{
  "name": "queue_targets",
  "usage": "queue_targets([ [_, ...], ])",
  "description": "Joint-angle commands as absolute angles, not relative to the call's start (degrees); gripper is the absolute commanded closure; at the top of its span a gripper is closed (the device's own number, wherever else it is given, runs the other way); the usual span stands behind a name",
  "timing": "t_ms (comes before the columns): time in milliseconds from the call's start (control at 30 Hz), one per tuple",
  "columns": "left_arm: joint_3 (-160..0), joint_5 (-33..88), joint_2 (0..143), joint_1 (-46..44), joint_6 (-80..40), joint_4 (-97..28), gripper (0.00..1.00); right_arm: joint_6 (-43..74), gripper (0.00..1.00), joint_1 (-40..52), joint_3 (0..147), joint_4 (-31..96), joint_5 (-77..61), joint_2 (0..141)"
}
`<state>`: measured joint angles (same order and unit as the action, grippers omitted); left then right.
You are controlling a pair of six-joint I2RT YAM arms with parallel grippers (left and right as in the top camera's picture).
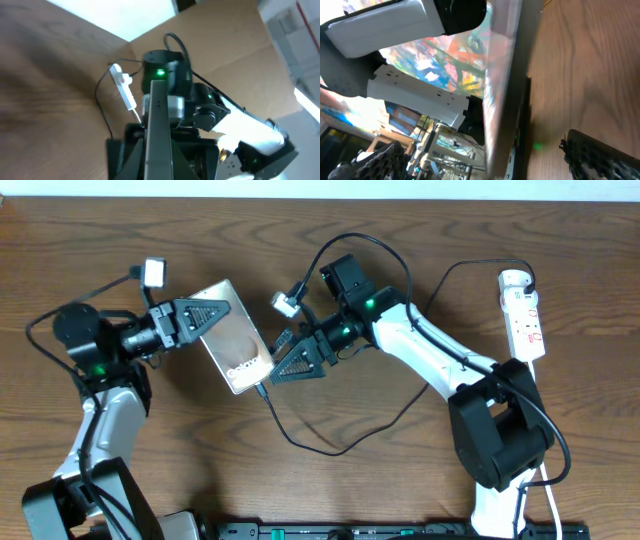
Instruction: Plug charger to phone and switch on socket
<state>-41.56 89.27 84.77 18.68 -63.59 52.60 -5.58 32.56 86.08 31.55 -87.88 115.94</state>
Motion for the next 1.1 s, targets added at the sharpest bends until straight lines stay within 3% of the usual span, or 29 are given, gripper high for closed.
queue_targets([
  [0, -41.45, 89.14, 87.46, 21.56, -54.39, 44.34, 0.93, -5.8, 0.01, 31.27, 87.0, 31.53, -88.53, 115.28],
  [500, -41.43, 81.14, 100.36, 23.83, -26.0, 15.55, 0.93, -5.82, 0.01, 30.72, 86.98, 32.38, -86.67, 115.28],
  [667, -41.43, 68.55, 103.33, 23.83, -16.95, 1.69, 0.93, -5.8, 0.01, 30.72, 86.98, 32.38, -86.48, 115.28],
  [833, -41.43, 59.92, 103.42, 23.83, -14.59, -5.41, 0.93, -5.82, 0.01, 30.72, 86.98, 32.36, -86.48, 115.28],
  [1067, -41.43, 57.32, 103.42, 23.81, -12.47, -7.64, 0.93, -5.82, 0.01, 30.74, 86.98, 32.36, -86.46, 115.28],
])
